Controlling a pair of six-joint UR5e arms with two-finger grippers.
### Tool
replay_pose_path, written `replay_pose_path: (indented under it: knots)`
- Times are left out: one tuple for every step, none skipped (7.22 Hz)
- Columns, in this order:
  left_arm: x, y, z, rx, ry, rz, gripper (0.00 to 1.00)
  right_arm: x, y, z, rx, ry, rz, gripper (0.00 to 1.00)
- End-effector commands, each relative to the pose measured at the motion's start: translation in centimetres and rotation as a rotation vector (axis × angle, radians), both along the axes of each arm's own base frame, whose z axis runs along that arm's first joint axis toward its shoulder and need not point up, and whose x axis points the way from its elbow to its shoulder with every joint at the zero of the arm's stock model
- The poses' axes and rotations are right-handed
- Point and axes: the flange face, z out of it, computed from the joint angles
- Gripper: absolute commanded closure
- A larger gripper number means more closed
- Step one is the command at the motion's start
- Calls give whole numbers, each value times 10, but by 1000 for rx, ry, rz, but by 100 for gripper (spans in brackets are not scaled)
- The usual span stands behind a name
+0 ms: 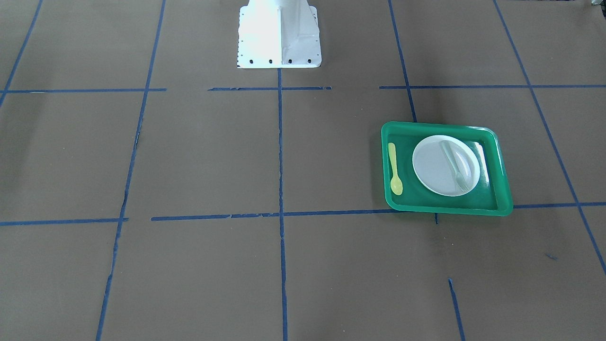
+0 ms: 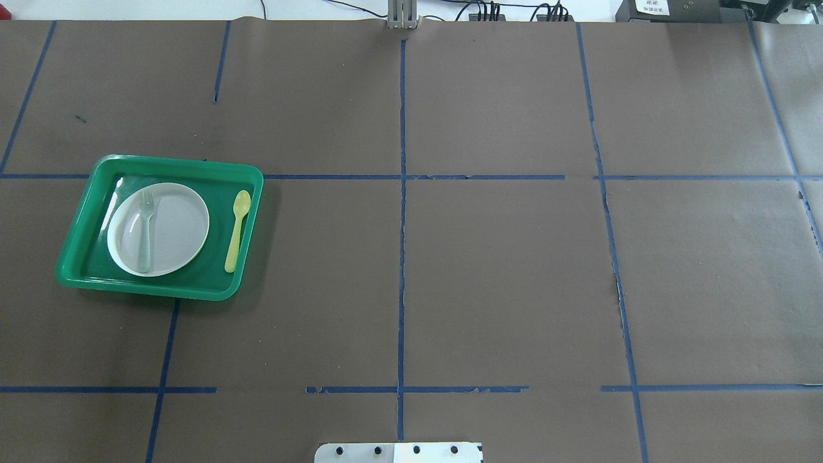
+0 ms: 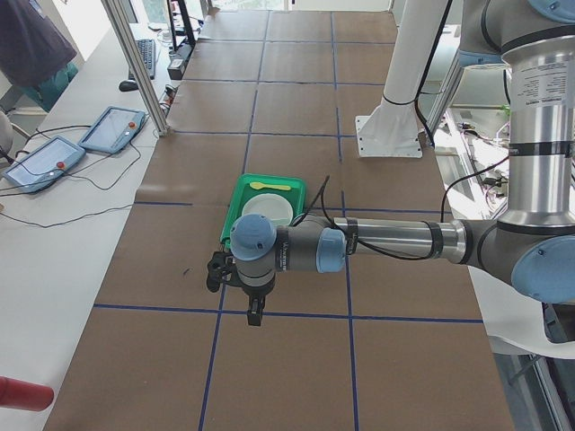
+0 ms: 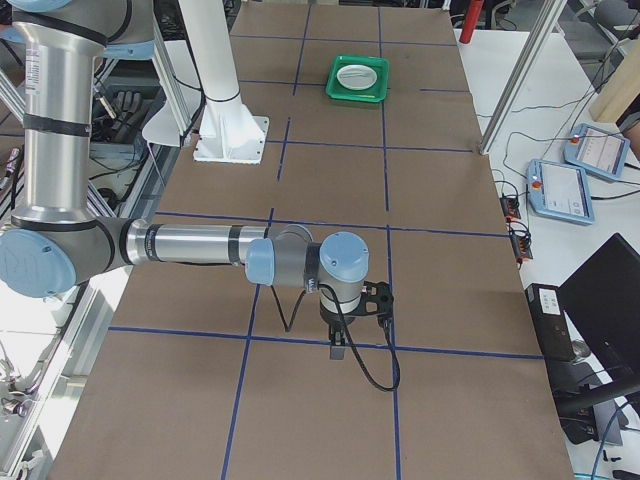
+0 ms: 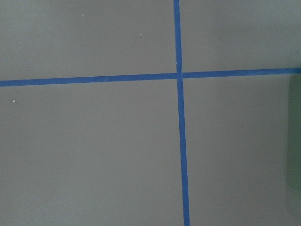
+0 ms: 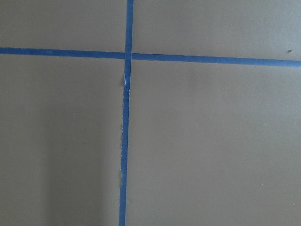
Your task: Place fork
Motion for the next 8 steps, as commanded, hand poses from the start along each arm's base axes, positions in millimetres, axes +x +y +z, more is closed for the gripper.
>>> replay_pose_path:
  knots:
    - [0,-2,-7,17,-1,-2,0,0,0,0,0,0,0,0]
    - [1,-11,-26,30,0,-23,0,0,0,0,0,0,0,0]
    - [35,-31,-65,37,10,-23,0,0,0,0,0,0,0,0]
    - [100,-44,-120,38,40,-12,0,0,0,0,-1,0,1,0]
    - [162,-55,-174,6,92,-67,0,0,0,0,0,0,0,0]
    - [214,-59,-203,-39,130,-82,0,0,0,0,0,0,0,0]
    - [256,-59,-215,-28,85,-89,0,0,0,0,0,0,0,0]
    - [277,-62,-223,-8,74,-80,0,0,0,0,0,0,0,0]
